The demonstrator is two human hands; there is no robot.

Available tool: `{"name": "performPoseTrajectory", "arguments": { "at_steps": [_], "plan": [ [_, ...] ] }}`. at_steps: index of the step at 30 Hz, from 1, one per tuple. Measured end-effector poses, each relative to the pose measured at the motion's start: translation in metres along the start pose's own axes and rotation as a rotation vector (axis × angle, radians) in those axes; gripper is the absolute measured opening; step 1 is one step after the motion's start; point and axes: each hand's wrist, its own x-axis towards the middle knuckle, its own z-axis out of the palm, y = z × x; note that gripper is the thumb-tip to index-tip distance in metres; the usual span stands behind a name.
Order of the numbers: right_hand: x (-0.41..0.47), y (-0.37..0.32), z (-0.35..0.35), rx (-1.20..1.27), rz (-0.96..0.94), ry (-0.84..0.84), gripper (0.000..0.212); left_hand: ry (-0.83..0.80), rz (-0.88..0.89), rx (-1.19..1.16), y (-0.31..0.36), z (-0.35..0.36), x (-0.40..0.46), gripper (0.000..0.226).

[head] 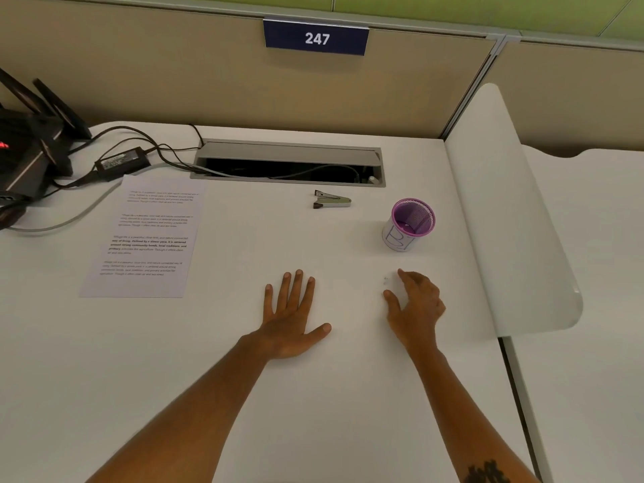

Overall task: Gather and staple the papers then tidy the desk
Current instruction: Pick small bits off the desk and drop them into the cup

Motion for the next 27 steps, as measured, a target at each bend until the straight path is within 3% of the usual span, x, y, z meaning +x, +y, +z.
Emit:
{"name": "performPoseTrajectory", "arguments": {
  "at_steps": [11, 27],
  "plan": [
    [0.022, -0.001, -0.001, 0.038, -0.071, 0.018, 0.024, -0.014, -0.008, 0.016, 0.002, -0.002, 0.000, 0.100],
    [0.019, -0.007, 0.006, 0.029, -0.096, 0.146, 0.006, -0.002, -0.004, 0.002, -0.001, 0.002, 0.002, 0.099]
  ]
}}
